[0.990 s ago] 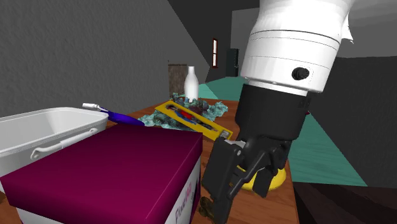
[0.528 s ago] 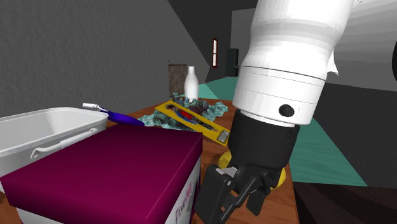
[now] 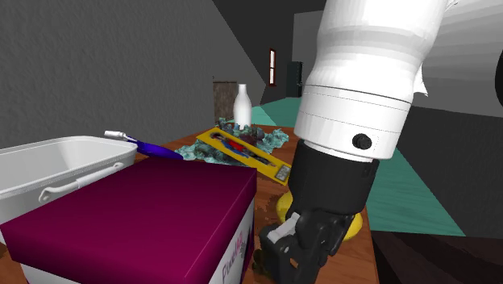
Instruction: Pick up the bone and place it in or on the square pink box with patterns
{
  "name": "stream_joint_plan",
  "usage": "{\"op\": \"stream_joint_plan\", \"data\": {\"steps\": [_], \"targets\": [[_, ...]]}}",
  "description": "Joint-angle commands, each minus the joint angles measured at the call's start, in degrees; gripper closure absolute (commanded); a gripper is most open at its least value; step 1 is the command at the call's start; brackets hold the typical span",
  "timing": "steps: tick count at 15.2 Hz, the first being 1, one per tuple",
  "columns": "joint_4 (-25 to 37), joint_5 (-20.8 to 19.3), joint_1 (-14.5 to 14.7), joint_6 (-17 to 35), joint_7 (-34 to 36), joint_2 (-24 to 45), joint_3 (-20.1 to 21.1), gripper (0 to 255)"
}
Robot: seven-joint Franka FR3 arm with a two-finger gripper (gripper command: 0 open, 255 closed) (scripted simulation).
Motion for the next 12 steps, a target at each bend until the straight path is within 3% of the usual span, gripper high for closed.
{"op": "stream_joint_plan", "data": {"steps": [1, 9, 10, 11, 12], "targets": [[0.0, 0.0, 0.0, 0.0, 0.0, 0.0, 0.0, 255], [0.1, 0.0, 0.0, 0.0, 0.0, -0.1, 0.0, 255], [0.1, 0.0, 0.0, 0.0, 0.0, -0.1, 0.0, 0], [8.6, -5.5, -0.6, -10.6, 5.3, 4.6, 0.7, 0], [12.8, -7.7, -0.4, -15.7, 7.5, 7.2, 0.7, 0]]}}
